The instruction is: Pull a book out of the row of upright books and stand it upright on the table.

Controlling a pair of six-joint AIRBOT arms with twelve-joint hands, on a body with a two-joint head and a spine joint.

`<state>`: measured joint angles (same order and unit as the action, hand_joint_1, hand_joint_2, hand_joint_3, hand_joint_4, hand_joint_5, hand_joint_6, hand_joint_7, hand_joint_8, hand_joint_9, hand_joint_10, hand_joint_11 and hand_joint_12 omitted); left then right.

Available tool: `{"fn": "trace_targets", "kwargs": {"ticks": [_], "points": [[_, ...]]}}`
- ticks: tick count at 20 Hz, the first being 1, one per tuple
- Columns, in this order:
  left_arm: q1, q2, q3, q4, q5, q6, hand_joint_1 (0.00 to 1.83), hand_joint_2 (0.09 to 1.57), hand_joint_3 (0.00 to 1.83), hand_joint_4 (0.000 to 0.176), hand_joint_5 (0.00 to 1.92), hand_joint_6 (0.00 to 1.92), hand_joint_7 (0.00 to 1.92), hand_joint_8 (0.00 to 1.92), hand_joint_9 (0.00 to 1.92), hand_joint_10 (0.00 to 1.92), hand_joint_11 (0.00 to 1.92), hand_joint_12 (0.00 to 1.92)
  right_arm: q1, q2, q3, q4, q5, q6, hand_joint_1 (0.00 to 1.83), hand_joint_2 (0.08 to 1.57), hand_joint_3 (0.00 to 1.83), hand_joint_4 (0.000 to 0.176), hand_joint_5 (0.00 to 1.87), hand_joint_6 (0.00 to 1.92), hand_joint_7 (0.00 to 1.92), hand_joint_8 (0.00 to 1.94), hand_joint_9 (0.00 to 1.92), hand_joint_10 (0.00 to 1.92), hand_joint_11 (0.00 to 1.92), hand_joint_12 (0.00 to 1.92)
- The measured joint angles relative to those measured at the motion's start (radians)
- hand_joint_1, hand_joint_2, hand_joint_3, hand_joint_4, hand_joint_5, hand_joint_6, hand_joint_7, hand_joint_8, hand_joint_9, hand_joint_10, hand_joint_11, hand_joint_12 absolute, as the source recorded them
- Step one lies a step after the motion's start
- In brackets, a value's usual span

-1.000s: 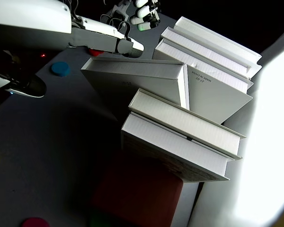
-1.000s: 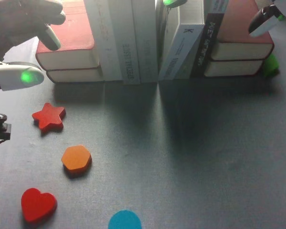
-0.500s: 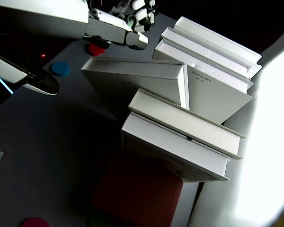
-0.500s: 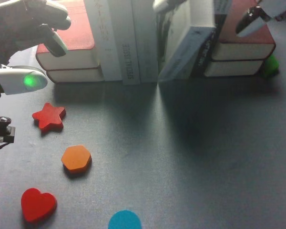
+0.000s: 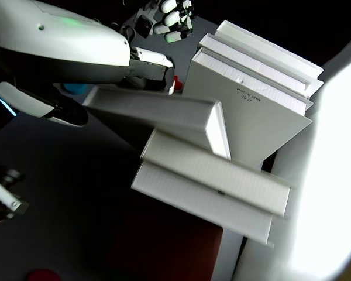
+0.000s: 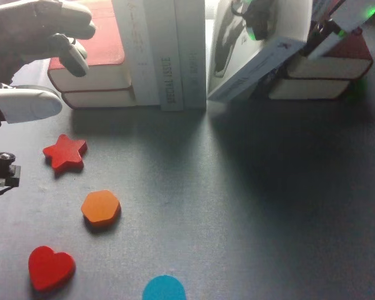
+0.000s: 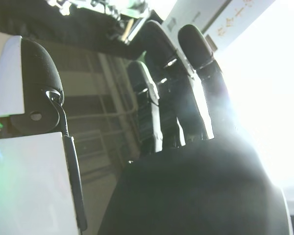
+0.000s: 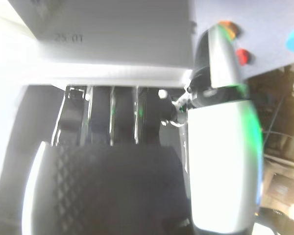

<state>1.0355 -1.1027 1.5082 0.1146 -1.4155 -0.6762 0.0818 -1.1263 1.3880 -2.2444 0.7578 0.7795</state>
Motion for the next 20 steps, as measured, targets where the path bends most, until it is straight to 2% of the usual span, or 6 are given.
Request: {"fn": "trace_targets", "kwargs": {"ticks": [3,5,9,12,18,20], "points": [[0.0,-0.005,0.0,0.015,0.001,0.0,1.12,0.92,0.0,0.0,0.55,0.36,0.42,0.83,0.62,1.09,0.21,1.44,0.0,-0.002,-0.005,0.044,0.004,-0.019,1.26,1.13,0.0,0.0,0.9,0.89,1.04,1.19,1.14,1.3,1.02,1.63],[0.0,-0.005,0.0,0.007,0.0,0.0,1.08,0.91,0.0,0.036,0.55,0.33,0.39,0.75,0.65,1.05,0.1,1.43,0.0,0.001,-0.005,0.053,0.005,-0.029,1.26,1.15,0.0,0.0,0.88,0.87,0.99,1.28,1.18,1.43,1.07,1.74],[0.003,-0.005,0.0,0.008,0.0,0.0,1.08,0.93,0.0,0.023,0.54,0.33,0.39,0.77,0.62,1.08,0.22,1.41,0.0,0.003,-0.013,0.053,0.015,-0.034,1.16,1.15,0.0,0.0,0.92,1.08,1.11,1.52,1.25,1.85,1.25,1.91],[0.004,-0.005,-0.006,0.009,0.001,0.001,1.06,0.94,0.0,0.025,0.55,0.34,0.38,0.78,0.65,1.05,0.32,1.37,0.0,0.006,-0.02,0.069,0.026,-0.037,1.36,1.11,0.0,0.0,0.91,0.9,1.02,0.91,1.04,1.26,0.88,1.53],[0.011,-0.005,-0.008,0.008,0.001,0.001,1.04,0.95,0.0,0.017,0.48,0.51,0.34,0.85,0.63,1.08,0.39,1.32,-0.006,0.086,-0.079,0.212,0.035,-0.082,1.4,1.07,0.0,0.0,1.08,0.5,1.08,0.84,1.08,1.22,0.84,1.53],[0.011,-0.005,-0.01,0.007,0.001,0.001,1.04,0.92,0.0,0.0,0.47,0.49,0.33,0.76,0.62,1.05,0.32,1.35,-0.004,0.13,-0.124,0.265,0.049,-0.105,1.38,1.13,0.0,0.0,1.04,0.46,0.91,1.2,0.9,1.46,0.67,1.75]]}}
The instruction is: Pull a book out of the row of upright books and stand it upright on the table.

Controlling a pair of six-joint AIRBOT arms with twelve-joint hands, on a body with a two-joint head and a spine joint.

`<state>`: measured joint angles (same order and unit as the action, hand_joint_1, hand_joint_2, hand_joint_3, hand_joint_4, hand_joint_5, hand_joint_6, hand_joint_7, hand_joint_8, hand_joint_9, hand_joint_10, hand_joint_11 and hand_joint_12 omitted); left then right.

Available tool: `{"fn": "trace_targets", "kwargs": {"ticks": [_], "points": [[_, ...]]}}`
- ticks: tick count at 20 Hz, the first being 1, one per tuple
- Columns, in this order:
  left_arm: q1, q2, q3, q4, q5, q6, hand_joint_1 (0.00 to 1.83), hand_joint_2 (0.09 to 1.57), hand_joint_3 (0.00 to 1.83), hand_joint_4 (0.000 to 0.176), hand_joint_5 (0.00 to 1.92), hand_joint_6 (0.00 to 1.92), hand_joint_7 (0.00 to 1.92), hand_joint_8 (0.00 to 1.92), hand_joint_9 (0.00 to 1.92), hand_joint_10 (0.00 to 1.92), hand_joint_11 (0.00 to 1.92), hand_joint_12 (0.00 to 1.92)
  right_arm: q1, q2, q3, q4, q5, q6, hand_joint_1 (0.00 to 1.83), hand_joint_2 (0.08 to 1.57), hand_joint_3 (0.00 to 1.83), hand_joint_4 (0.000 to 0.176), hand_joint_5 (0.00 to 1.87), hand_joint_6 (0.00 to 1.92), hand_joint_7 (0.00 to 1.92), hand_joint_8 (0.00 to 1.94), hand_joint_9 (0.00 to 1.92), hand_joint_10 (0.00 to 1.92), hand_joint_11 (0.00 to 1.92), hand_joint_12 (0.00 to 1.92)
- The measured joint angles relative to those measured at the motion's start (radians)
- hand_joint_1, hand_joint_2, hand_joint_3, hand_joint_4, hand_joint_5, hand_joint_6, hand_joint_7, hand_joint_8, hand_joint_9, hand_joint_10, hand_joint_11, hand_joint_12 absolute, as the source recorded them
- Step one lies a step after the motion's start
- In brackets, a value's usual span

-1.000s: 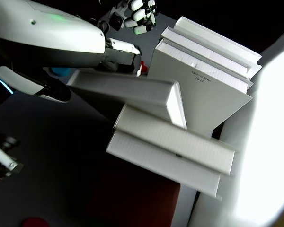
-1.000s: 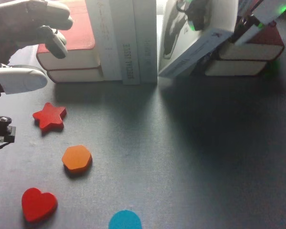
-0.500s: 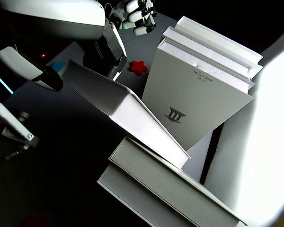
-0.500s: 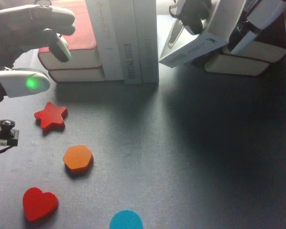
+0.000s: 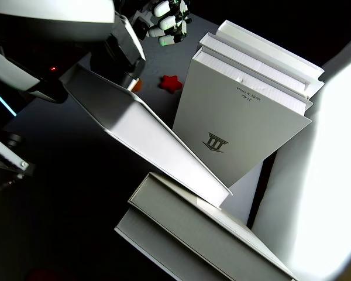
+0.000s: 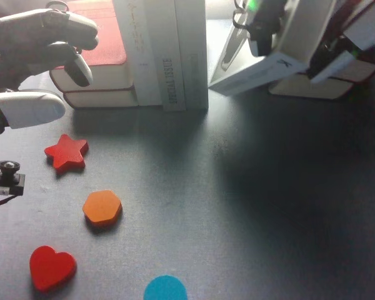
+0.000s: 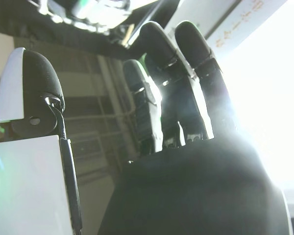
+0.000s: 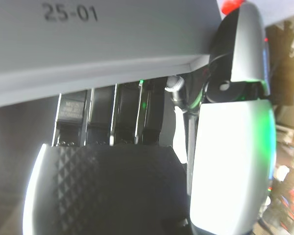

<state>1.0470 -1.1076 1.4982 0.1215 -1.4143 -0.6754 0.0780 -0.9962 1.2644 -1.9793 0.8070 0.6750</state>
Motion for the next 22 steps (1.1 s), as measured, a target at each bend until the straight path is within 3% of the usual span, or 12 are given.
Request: {"fn": "trace_targets", "kwargs": {"ticks": [1,2,3,10,12,15,19,20,21,22], "points": [[0.0,0.0,-0.003,-0.001,0.0,0.0,1.04,0.92,0.0,0.0,0.48,0.47,0.32,0.72,0.6,1.05,0.28,1.38,0.003,0.02,-0.013,0.036,0.011,0.001,1.37,1.14,0.0,0.0,1.02,0.48,0.89,1.24,0.88,1.49,0.66,1.77],[0.0,0.0,-0.004,0.001,0.0,0.0,1.06,0.91,0.0,0.006,0.5,0.43,0.36,0.67,0.61,1.06,0.35,1.33,0.003,0.043,-0.026,0.078,0.021,0.001,1.37,1.15,0.0,0.0,1.02,0.46,0.87,1.27,0.86,1.52,0.65,1.77],[0.0,0.0,-0.004,-0.001,-0.001,0.0,1.07,0.9,0.0,0.019,0.53,0.38,0.41,0.59,0.63,1.05,0.37,1.31,0.003,0.067,-0.042,0.1,0.026,-0.005,1.37,1.15,0.0,0.0,1.01,0.49,0.88,1.25,0.87,1.51,0.65,1.77],[0.01,0.0,-0.008,-0.019,-0.016,0.0,1.12,0.9,0.0,0.015,0.56,0.3,0.48,0.5,0.63,1.05,0.41,1.38,0.003,0.179,-0.129,0.259,0.043,-0.106,1.37,1.15,0.0,0.0,1.01,0.49,0.87,1.26,0.87,1.51,0.65,1.77],[0.011,0.0,-0.01,-0.026,-0.016,0.0,1.14,0.9,0.0,0.024,0.58,0.31,0.47,0.5,0.62,1.04,0.39,1.36,0.006,0.196,-0.141,0.277,0.05,-0.116,1.37,1.14,0.0,0.0,1.02,0.47,0.88,1.24,0.87,1.49,0.65,1.77],[0.015,0.0,-0.011,-0.029,-0.019,0.0,1.14,0.9,0.0,0.01,0.57,0.33,0.48,0.51,0.59,1.02,0.43,1.37,0.006,0.226,-0.167,0.323,0.058,-0.148,1.37,1.15,0.0,0.0,1.03,0.46,0.88,1.25,0.87,1.5,0.65,1.77],[0.024,0.0,-0.012,-0.032,-0.021,0.0,1.17,0.9,0.0,0.013,0.57,0.32,0.52,0.39,0.6,0.92,0.46,1.32,0.006,0.238,-0.18,0.415,0.074,-0.238,1.37,1.14,0.0,0.0,1.02,0.47,0.88,1.24,0.87,1.5,0.65,1.77],[0.024,0.0,-0.012,-0.034,-0.023,0.0,1.16,0.9,0.0,0.0,0.59,0.26,0.55,0.3,0.59,0.88,0.48,1.31,-0.001,0.238,-0.18,0.458,0.081,-0.274,1.37,1.14,0.0,0.0,1.03,0.47,0.88,1.25,0.87,1.5,0.65,1.77],[0.024,0.0,-0.012,-0.036,-0.023,0.0,1.15,0.89,0.0,0.008,0.61,0.22,0.57,0.25,0.62,0.89,0.5,1.3,-0.014,0.238,-0.18,0.499,0.082,-0.299,1.37,1.14,0.0,0.0,1.02,0.47,0.88,1.24,0.87,1.5,0.65,1.77],[0.024,0.0,-0.012,-0.036,-0.023,0.0,1.15,0.89,0.0,0.0,0.62,0.2,0.58,0.22,0.62,0.9,0.47,1.32,-0.035,0.238,-0.18,0.54,0.082,-0.332,1.37,1.15,0.0,0.0,1.03,0.45,0.87,1.26,0.86,1.51,0.65,1.77]]}}
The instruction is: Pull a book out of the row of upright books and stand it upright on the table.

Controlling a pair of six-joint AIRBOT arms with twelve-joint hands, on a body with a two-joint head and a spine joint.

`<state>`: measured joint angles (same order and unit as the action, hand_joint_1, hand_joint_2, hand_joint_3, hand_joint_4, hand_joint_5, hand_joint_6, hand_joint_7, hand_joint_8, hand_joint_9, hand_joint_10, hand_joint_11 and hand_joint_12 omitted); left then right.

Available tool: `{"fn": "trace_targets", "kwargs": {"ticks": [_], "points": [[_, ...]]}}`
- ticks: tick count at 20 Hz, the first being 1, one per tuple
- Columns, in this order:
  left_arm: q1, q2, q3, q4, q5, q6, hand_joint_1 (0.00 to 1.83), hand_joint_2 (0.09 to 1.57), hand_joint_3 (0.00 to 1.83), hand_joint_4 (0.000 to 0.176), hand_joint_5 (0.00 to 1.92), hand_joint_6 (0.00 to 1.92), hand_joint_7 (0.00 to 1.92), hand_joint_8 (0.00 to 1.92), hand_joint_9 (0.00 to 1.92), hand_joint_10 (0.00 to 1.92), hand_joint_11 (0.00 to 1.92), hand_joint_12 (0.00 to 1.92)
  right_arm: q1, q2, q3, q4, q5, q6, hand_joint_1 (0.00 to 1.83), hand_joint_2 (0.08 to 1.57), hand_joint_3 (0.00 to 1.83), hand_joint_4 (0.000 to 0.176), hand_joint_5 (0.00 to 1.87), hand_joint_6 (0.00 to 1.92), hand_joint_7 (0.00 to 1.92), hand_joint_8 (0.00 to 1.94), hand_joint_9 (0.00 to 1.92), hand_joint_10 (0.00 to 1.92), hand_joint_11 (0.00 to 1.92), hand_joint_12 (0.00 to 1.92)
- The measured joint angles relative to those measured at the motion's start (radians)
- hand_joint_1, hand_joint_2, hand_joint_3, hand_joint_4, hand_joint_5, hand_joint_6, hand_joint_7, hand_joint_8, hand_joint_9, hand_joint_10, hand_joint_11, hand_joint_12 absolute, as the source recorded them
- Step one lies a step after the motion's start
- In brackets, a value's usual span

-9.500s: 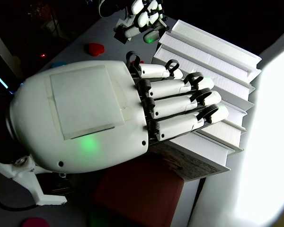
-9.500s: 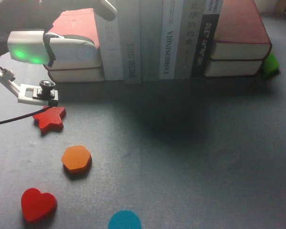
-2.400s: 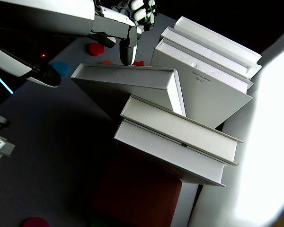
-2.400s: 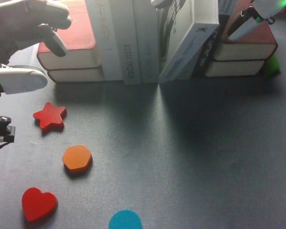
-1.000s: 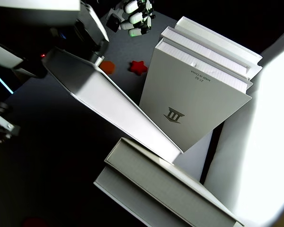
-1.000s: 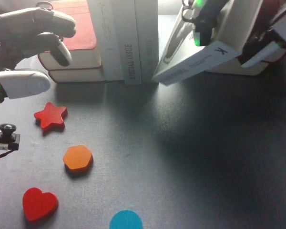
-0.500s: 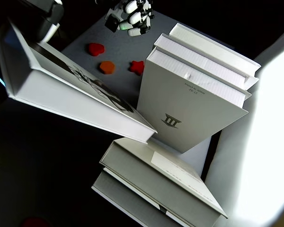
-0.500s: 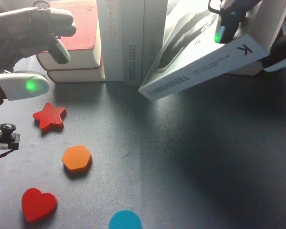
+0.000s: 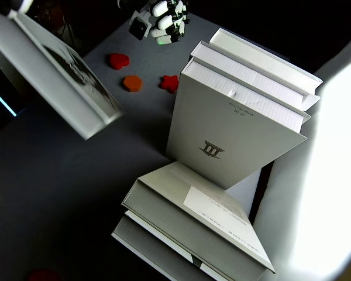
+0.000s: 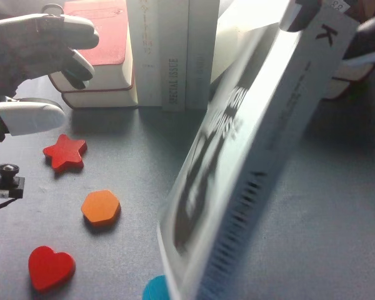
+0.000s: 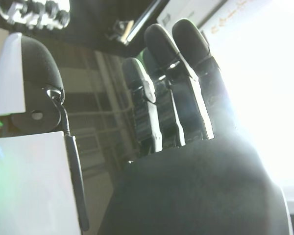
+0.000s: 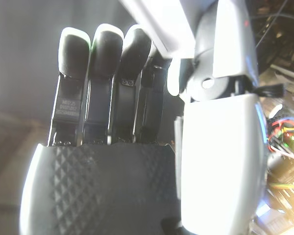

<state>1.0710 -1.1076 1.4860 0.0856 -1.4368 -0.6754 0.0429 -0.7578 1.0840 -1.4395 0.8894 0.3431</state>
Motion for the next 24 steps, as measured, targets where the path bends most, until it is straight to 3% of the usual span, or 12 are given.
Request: {"fn": "trace_targets", "kwargs": {"ticks": [4,7,8,10,11,12,15,20,21,22,23,24], "points": [[-0.001,0.0,0.0,0.0,-0.001,0.0,1.17,0.89,0.0,0.0,0.62,0.21,0.61,0.19,0.64,0.95,0.48,1.33,-0.081,-0.027,0.039,0.09,-0.004,-0.074,1.37,1.15,0.0,0.0,1.03,0.46,0.88,1.25,0.87,1.5,0.65,1.77],[-0.001,0.0,0.0,0.0,-0.001,0.0,1.15,0.92,0.01,0.014,0.6,0.19,0.58,0.18,0.65,0.97,0.4,1.38,-0.087,-0.05,0.07,0.123,-0.018,-0.087,1.37,1.15,0.0,0.0,1.04,0.45,0.87,1.26,0.86,1.51,0.65,1.77],[-0.001,0.0,0.0,-0.001,-0.001,0.0,1.15,0.91,0.0,0.028,0.63,0.17,0.61,0.16,0.68,0.96,0.36,1.38,-0.087,-0.064,0.084,0.136,-0.026,-0.087,1.37,1.15,0.0,0.0,1.01,0.49,0.87,1.26,0.87,1.51,0.65,1.77],[-0.001,0.0,0.0,0.0,-0.002,0.0,1.14,0.9,0.0,0.02,0.63,0.16,0.63,0.15,0.67,0.94,0.45,1.29,-0.103,-0.087,0.104,0.153,-0.029,-0.088,1.37,1.15,0.0,0.0,1.02,0.47,0.86,1.27,0.86,1.52,0.65,1.77],[-0.001,0.0,0.0,0.0,-0.006,0.0,1.12,0.9,0.0,0.019,0.63,0.15,0.63,0.16,0.67,0.95,0.3,1.29,-0.112,-0.098,0.113,0.164,-0.028,-0.095,1.37,1.15,0.0,0.0,1.01,0.49,0.87,1.26,0.87,1.51,0.65,1.77],[-0.001,0.0,0.0,0.0,-0.01,0.0,1.12,0.88,0.0,0.035,0.64,0.15,0.65,0.16,0.68,0.93,0.25,1.33,-0.125,-0.105,0.116,0.175,-0.029,-0.105,1.37,1.15,0.0,0.0,1.03,0.45,0.87,1.27,0.86,1.51,0.65,1.77],[-0.002,0.0,0.0,0.0,-0.013,0.0,1.11,0.88,0.0,0.0,0.64,0.12,0.63,0.15,0.67,0.88,0.43,1.22,-0.188,-0.137,0.145,0.278,-0.006,-0.154,1.37,1.15,0.0,0.0,1.04,0.45,0.87,1.26,0.86,1.51,0.65,1.77],[0.0,0.0,0.0,0.0,-0.016,0.0,1.13,0.88,0.0,0.0,0.65,0.12,0.65,0.16,0.68,0.9,0.45,1.19,-0.272,-0.134,0.151,0.407,0.02,-0.251,1.37,1.15,0.0,0.0,1.04,0.45,0.87,1.26,0.86,1.51,0.65,1.77],[0.006,0.0,0.0,-0.003,-0.018,0.0,1.11,0.89,0.0,0.0,0.65,0.11,0.65,0.15,0.68,0.89,0.45,1.23,-0.291,-0.131,0.151,0.446,0.027,-0.276,1.37,1.13,0.0,0.0,1.09,0.54,0.92,1.22,0.79,1.43,0.54,1.72],[0.005,0.0,0.001,-0.003,-0.016,0.0,1.08,0.91,0.0,0.0,0.64,0.1,0.67,0.13,0.71,0.87,0.43,1.24,-0.311,-0.13,0.152,0.474,0.031,-0.295,1.37,1.15,0.01,0.0,1.0,0.71,0.88,1.28,0.74,1.44,0.51,1.69],[0.005,-0.009,0.009,-0.004,-0.021,0.0,1.06,0.93,0.0,0.0,0.65,0.1,0.67,0.11,0.68,0.94,0.24,1.32,-0.341,-0.13,0.154,0.509,0.035,-0.314,1.37,1.14,0.0,0.0,0.96,0.95,0.92,1.13,0.79,1.34,0.64,1.64],[0.005,-0.014,0.011,-0.01,-0.022,0.0,1.07,0.94,0.0,0.0,0.65,0.1,0.67,0.1,0.66,0.98,0.26,1.34,-0.358,-0.131,0.154,0.525,0.037,-0.324,1.27,1.17,0.01,0.0,0.89,0.91,0.88,1.42,0.98,1.63,0.96,1.86]]}}
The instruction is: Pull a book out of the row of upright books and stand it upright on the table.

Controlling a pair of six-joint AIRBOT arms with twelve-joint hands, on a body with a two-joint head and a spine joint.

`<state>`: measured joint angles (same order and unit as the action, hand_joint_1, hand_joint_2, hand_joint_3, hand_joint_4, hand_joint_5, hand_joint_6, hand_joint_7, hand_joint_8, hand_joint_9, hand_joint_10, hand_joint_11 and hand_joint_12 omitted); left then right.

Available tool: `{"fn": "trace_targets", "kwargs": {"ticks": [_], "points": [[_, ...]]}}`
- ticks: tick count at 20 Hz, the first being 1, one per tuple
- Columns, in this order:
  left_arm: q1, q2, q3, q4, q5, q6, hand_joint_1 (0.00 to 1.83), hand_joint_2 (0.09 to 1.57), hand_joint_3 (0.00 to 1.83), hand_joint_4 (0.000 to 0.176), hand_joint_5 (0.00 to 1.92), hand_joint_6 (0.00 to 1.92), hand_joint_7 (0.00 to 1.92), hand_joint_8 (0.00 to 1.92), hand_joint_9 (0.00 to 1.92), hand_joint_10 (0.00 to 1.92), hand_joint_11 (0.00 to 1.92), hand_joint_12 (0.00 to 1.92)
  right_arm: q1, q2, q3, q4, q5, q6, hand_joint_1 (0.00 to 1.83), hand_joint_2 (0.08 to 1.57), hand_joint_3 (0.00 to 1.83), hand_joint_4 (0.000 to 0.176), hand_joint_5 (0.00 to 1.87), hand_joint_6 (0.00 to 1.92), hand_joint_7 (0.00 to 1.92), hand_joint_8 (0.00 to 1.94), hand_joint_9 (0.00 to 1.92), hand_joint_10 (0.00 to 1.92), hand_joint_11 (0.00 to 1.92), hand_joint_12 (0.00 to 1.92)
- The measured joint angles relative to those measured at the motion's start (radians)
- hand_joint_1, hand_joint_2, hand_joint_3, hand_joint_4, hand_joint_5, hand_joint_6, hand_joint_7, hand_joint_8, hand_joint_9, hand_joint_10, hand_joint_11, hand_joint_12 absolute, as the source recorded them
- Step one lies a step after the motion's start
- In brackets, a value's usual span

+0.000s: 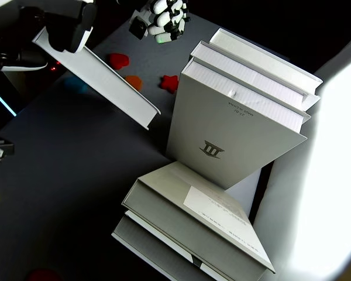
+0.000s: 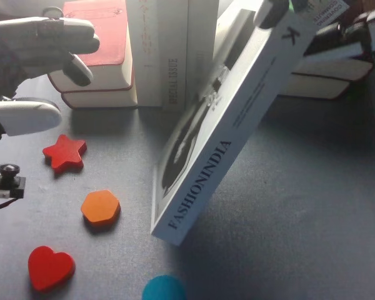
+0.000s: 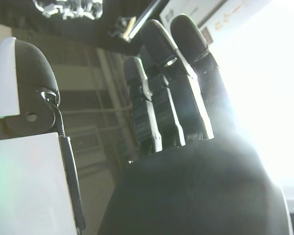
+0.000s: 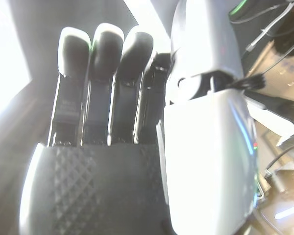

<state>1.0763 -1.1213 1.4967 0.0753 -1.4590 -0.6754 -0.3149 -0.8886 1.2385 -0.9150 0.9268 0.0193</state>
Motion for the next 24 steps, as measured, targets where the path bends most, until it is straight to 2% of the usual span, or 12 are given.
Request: {"fn": "trace_targets", "kwargs": {"ticks": [1,3,4,5,8,10,12,13,15,19,23,24], "points": [[0.0,-0.005,0.001,-0.002,0.001,0.0,1.09,0.94,0.0,0.0,0.66,0.1,0.67,0.1,0.65,0.99,0.34,1.28,-0.026,-0.013,0.013,0.022,0.012,-0.014,1.35,1.2,0.0,0.0,0.77,1.09,0.84,1.33,0.76,1.52,0.64,1.76],[0.005,-0.01,0.004,-0.009,-0.007,0.0,1.12,0.93,0.0,0.0,0.64,0.11,0.67,0.12,0.57,0.98,0.38,1.26,-0.08,-0.056,0.052,0.101,0.018,-0.018,1.38,1.13,0.0,0.0,0.9,0.8,0.98,1.07,0.9,1.4,0.73,1.62],[0.008,-0.01,0.005,-0.009,-0.01,0.0,1.11,0.93,0.0,0.0,0.63,0.12,0.66,0.14,0.55,1.0,0.33,1.25,-0.109,-0.077,0.074,0.128,0.019,-0.019,1.22,1.09,0.0,0.0,1.01,0.85,1.09,1.77,1.19,1.82,1.27,1.86],[0.012,-0.011,0.005,-0.009,-0.011,0.0,1.1,0.92,0.0,0.0,0.62,0.13,0.64,0.16,0.54,1.02,0.29,1.3,-0.129,-0.089,0.087,0.143,0.017,-0.018,1.18,1.1,0.0,0.0,1.02,0.9,1.0,1.71,1.05,1.9,1.15,1.91],[0.012,-0.019,0.014,-0.021,-0.013,0.0,1.1,0.91,0.0,0.0,0.61,0.15,0.59,0.27,0.53,1.0,0.42,1.31,-0.164,-0.099,0.101,0.177,0.011,-0.018,1.19,1.2,0.01,0.0,0.73,1.29,0.87,1.26,0.69,1.16,0.59,1.55],[0.012,-0.02,0.013,-0.016,-0.015,0.0,1.11,0.91,0.0,0.0,0.61,0.15,0.57,0.28,0.56,0.99,0.41,1.35,-0.173,-0.097,0.101,0.177,0.011,-0.019,1.2,1.01,0.0,0.0,0.36,0.33,0.5,0.2,0.49,0.43,0.15,1.29],[0.012,-0.021,0.013,-0.016,-0.015,0.0,1.11,0.92,0.0,0.0,0.61,0.17,0.58,0.29,0.58,1.04,0.37,1.27,-0.182,-0.077,0.082,0.162,0.003,-0.019,0.93,0.93,0.0,0.0,0.06,0.02,0.05,0.01,0.07,0.04,0.01,0.49],[0.012,-0.022,0.013,-0.016,-0.015,0.0,1.11,0.93,0.0,0.0,0.61,0.17,0.59,0.29,0.58,1.04,0.39,1.27,-0.183,-0.068,0.073,0.162,0.003,-0.019,0.81,0.91,0.0,0.029,0.01,0.0,0.01,0.0,0.01,0.01,0.0,0.42],[0.015,-0.023,0.013,-0.019,-0.016,0.0,1.1,0.93,0.0,0.0,0.6,0.18,0.59,0.28,0.59,0.98,0.37,1.23,-0.183,-0.05,0.057,0.164,0.007,-0.019,0.74,0.93,0.0,0.112,0.0,0.0,0.0,0.0,0.0,0.0,0.0,0.64],[0.022,-0.023,0.013,-0.022,-0.016,0.0,1.09,0.91,0.0,0.0,0.59,0.19,0.57,0.26,0.6,1.03,0.27,1.36,-0.188,-0.024,0.032,0.162,0.009,-0.019,0.7,0.85,0.0,0.071,0.0,0.0,0.0,0.0,0.08,0.02,0.0,1.36],[0.032,-0.03,0.012,-0.039,-0.019,0.001,1.12,0.89,0.0,0.0,0.5,0.26,0.44,0.46,0.45,1.11,0.24,1.46,-0.189,-0.01,0.02,0.163,0.01,-0.019,0.73,0.84,0.0,0.135,0.0,0.0,0.0,0.0,0.09,0.0,0.0,1.23],[0.032,-0.03,0.013,-0.045,-0.024,0.0,1.08,0.89,0.0,0.026,0.43,0.25,0.38,0.42,0.36,1.12,0.12,1.48,-0.192,0.0,0.02,0.167,0.01,-0.02,0.77,0.83,0.0,0.144,0.0,0.0,0.0,0.0,0.12,0.01,0.0,1.25]]}}
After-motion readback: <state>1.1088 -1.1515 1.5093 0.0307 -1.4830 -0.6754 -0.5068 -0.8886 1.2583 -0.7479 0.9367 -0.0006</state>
